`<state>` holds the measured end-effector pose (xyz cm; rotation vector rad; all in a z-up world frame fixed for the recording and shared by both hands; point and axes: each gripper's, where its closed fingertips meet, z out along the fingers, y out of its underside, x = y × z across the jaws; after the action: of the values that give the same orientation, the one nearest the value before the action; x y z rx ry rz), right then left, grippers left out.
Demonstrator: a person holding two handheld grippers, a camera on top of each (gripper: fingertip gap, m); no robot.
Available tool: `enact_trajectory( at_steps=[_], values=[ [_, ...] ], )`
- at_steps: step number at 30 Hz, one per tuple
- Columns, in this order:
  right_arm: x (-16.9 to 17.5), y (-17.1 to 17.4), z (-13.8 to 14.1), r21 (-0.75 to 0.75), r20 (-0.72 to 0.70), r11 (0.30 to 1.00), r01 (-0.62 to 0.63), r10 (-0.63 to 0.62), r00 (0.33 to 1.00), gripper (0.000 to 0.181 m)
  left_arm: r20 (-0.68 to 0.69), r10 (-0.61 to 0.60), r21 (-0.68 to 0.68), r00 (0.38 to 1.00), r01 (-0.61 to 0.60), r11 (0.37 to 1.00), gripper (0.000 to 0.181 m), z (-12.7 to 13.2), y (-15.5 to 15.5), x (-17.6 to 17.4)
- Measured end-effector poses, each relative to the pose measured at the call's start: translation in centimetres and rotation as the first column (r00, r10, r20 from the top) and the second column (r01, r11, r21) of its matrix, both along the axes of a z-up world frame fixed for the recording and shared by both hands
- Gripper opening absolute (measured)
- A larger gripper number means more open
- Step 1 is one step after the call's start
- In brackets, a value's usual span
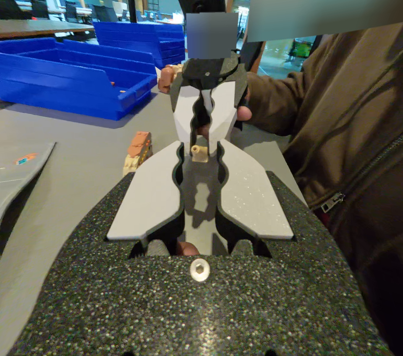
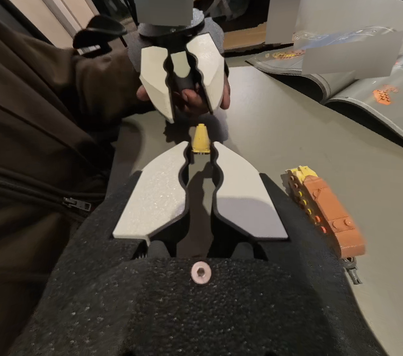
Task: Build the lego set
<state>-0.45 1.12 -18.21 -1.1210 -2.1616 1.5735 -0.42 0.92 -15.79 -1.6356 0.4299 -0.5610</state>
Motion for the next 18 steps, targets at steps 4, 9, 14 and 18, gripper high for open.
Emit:
enact_trajectory(
  at_steps=[4,9,14,18],
  values=[
    [0.3,-0.5,-0.2,0.058,-0.013,0.998,-0.03,0.031,0.999,0.017,-0.079,-0.007,-0.054,0.997,0.002,0.999,0.021,-1.5,0.3,0.3],
    [0.6,-0.6,-0.3,0.055,-0.007,0.997,-0.051,0.051,0.999,0.017,-0.127,-0.02,-0.04,0.992,0.015,0.999,0.016,-2.0,0.1,0.5],
    [0.7,-0.8,-0.5,0.078,-0.005,0.995,-0.068,0.069,0.998,0.017,-0.113,-0.04,-0.047,0.993,0.035,0.998,0.016,-2.1,0.0,0.7],
    [0.7,-0.9,-0.7,0.095,0.002,0.993,-0.074,0.074,0.997,0.017,-0.115,-0.04,-0.043,0.993,0.035,0.998,0.016,-2.2,0.0,0.9]
  ],
)
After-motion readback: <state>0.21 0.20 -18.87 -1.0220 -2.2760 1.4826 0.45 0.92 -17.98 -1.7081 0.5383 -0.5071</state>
